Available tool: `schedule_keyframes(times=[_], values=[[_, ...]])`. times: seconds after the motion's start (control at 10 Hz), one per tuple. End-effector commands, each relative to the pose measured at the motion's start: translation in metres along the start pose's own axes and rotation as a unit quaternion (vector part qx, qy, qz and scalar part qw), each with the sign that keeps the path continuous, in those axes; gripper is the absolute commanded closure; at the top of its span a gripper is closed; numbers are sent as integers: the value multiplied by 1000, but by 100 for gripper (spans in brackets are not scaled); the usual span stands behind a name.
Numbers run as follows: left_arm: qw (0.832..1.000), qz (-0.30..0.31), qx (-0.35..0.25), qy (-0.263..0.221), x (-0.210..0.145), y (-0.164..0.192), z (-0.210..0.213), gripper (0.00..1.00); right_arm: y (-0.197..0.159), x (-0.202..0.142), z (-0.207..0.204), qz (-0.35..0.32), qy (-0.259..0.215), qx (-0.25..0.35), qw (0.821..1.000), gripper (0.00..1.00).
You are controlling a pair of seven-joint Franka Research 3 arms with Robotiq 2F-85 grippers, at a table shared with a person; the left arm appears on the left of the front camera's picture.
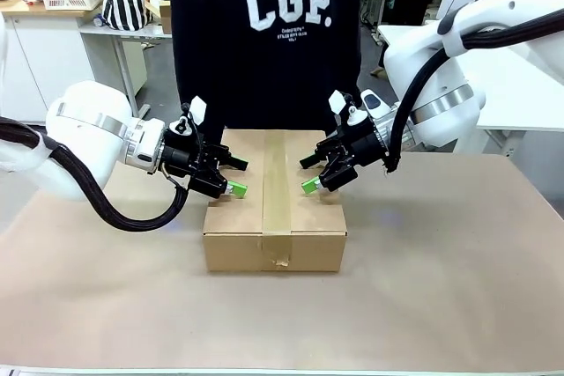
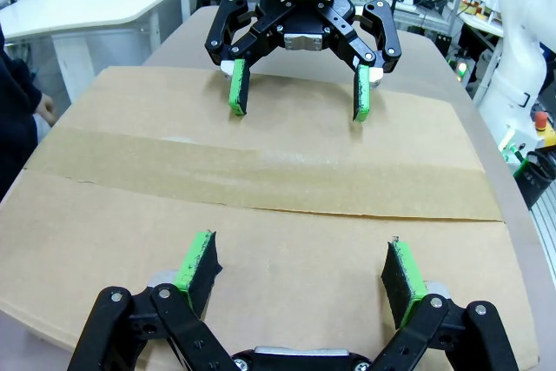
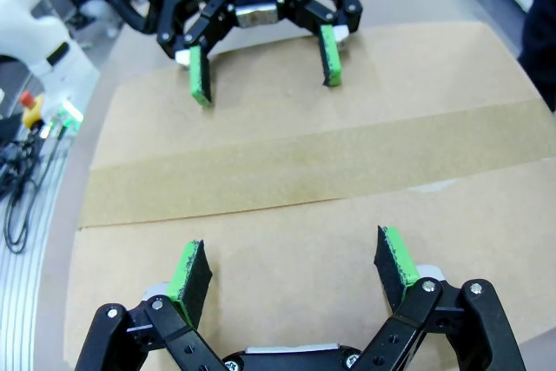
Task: Pack the gift set into the box.
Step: Press and hold the closed box until the human finishes sealing it.
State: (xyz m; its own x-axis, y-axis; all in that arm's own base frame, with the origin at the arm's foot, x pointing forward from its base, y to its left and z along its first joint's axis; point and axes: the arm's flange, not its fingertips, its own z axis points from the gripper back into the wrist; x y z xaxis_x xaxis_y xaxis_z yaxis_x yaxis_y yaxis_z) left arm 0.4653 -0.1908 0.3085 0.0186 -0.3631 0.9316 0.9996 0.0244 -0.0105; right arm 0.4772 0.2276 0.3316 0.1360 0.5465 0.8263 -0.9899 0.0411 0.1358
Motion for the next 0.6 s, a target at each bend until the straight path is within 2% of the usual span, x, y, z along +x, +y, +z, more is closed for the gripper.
schedule_keyframes(times=[0.0,0.5], values=[[1000,1,-1,4,-3,-1,-1,0,1,-4,-2,-3,3,-6,1000,0],[1000,1,-1,4,-3,-1,-1,0,1,-4,-2,-3,3,-6,1000,0]])
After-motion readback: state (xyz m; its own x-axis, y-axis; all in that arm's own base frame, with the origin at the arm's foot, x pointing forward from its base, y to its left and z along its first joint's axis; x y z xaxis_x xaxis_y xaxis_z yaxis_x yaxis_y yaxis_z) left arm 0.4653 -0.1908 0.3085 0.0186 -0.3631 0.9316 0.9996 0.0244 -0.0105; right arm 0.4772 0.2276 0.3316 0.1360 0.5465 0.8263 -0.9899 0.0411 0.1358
